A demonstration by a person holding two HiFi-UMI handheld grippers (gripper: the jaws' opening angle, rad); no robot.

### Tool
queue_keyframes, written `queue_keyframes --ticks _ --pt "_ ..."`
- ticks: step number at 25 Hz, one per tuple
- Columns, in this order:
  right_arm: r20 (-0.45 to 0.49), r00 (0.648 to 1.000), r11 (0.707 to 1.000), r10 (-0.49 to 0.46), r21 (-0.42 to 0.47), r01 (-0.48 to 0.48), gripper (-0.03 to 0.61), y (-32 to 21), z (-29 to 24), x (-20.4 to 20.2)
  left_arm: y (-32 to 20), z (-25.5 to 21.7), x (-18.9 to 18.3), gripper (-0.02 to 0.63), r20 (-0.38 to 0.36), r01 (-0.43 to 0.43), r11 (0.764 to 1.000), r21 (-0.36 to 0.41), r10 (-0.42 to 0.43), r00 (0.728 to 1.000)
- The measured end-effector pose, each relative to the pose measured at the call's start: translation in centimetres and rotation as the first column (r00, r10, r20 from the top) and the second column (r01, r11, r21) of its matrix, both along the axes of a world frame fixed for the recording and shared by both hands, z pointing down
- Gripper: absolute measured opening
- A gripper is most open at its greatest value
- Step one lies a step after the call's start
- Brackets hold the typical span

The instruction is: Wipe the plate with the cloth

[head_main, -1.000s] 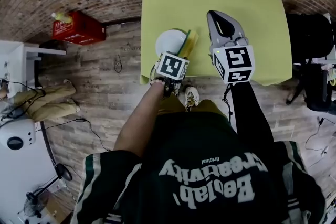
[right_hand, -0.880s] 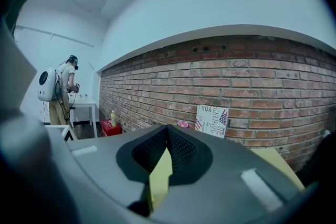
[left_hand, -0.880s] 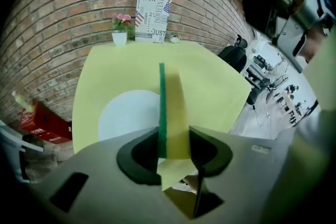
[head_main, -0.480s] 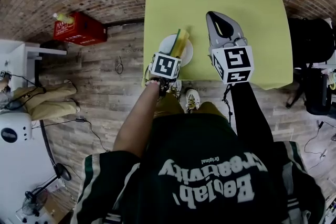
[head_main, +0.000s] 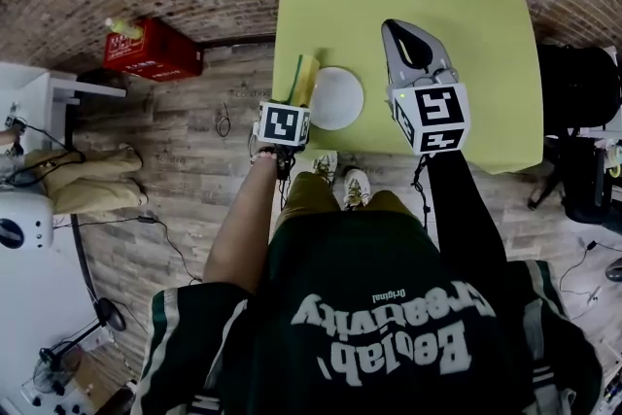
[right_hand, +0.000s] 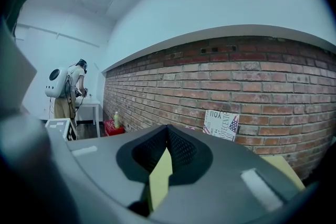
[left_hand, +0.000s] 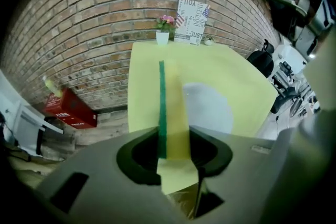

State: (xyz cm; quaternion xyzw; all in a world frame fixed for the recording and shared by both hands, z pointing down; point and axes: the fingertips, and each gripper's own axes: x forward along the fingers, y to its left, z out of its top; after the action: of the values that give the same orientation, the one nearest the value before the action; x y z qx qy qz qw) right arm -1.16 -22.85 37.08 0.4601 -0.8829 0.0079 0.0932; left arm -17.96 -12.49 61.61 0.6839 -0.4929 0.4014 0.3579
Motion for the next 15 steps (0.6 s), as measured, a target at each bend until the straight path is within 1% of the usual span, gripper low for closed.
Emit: queue_keyframes --ticks 3,7,9,11,14,15 --pt "-0.002 1.000 1.000 -0.001 0.001 0.001 0.012 0.1 0.0 -0.1 0.1 -0.1 -0.1 0.137 0.025 -0.018 1.000 0.010 0.018 1.000" --pt "-0.004 1.000 1.000 0.003 0.006 -0.003 0.012 0.1 -0.3 0.0 -0.3 -1.0 1.1 0.137 0.012 -0.033 0.999 0.030 0.033 0.999" --pt "-0.005 1.000 1.000 0.009 0.005 -0.009 0.012 0.1 -0.3 0.4 -0.3 -1.5 2.7 0.137 -0.011 -0.052 0.998 0.039 0.053 0.999" --pt "-0.007 1.000 1.000 0.015 0.003 -0.015 0.012 0.2 -0.2 0.7 0.0 -1.7 4.7 0.137 -0.029 -0.089 0.995 0.039 0.090 0.995" --pt "-0.009 1.000 1.000 0.019 0.001 -0.019 0.012 0.4 -0.1 1.0 1.1 -1.3 7.5 0.137 -0.039 -0.152 0.988 0.008 0.152 0.988" --pt "-0.010 1.000 1.000 0.021 0.000 -0.021 0.012 0.5 -0.1 1.1 1.2 -1.2 8.5 0.137 -0.048 -0.171 0.985 0.012 0.171 0.984"
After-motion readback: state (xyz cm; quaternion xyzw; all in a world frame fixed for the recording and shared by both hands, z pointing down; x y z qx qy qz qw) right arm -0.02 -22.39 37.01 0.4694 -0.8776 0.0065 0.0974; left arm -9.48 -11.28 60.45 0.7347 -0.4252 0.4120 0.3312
